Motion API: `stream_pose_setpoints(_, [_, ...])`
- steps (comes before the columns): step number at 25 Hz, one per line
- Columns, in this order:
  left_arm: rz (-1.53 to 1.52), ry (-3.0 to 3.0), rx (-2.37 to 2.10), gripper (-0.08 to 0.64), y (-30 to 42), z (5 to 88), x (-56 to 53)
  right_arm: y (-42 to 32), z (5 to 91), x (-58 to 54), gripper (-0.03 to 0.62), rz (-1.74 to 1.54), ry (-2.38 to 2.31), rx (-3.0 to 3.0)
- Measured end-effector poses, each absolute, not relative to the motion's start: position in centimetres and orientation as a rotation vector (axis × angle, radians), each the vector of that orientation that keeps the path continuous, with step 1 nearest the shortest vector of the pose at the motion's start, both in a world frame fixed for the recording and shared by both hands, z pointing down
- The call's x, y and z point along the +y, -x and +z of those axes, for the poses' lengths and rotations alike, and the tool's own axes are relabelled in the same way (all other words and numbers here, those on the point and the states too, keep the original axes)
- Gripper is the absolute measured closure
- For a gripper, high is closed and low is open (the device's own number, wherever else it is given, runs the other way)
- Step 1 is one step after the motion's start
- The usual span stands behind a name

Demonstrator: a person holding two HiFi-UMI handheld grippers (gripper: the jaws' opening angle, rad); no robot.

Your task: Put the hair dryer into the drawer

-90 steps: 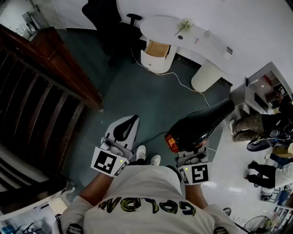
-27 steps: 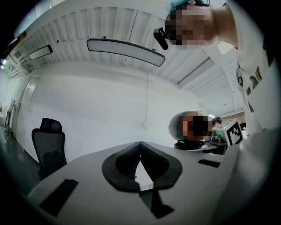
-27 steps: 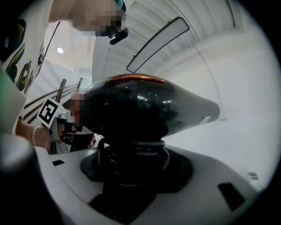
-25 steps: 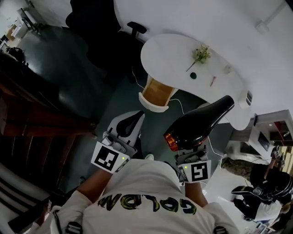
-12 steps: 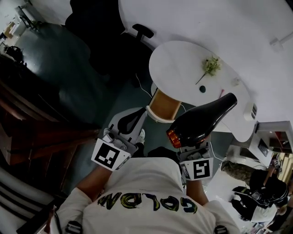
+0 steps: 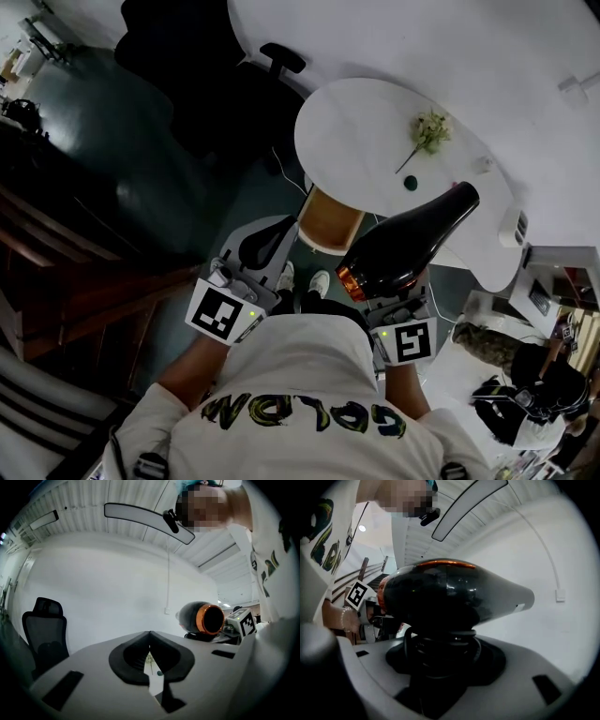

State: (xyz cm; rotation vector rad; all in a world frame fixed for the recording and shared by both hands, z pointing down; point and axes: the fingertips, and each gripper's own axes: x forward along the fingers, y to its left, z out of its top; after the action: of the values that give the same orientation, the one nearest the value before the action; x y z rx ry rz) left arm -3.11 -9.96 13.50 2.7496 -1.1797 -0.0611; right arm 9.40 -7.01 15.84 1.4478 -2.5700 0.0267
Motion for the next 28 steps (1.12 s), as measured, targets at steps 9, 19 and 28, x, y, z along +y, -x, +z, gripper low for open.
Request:
stream_pose_setpoints(9, [0.064,-2.647,-1.078,0.536,0.7,20.9,-11.2,-8.7,25.1,-6.5,0.332,0.238,-1.031,-2.540])
stream_pose_setpoints(19, [0.173,-2.517,-0.936,0.495,0.2,30.3,-9.2,-6.0,37.0,-0.5,0.334,0.527,-0.453,-2.500])
stream_pose_setpoints(28, [0.217,-2.429,-0.868,0.480,2.2,36.6,-4.1,-3.9,43.8,4.6,0.334,0.678,-0.193,-2.363])
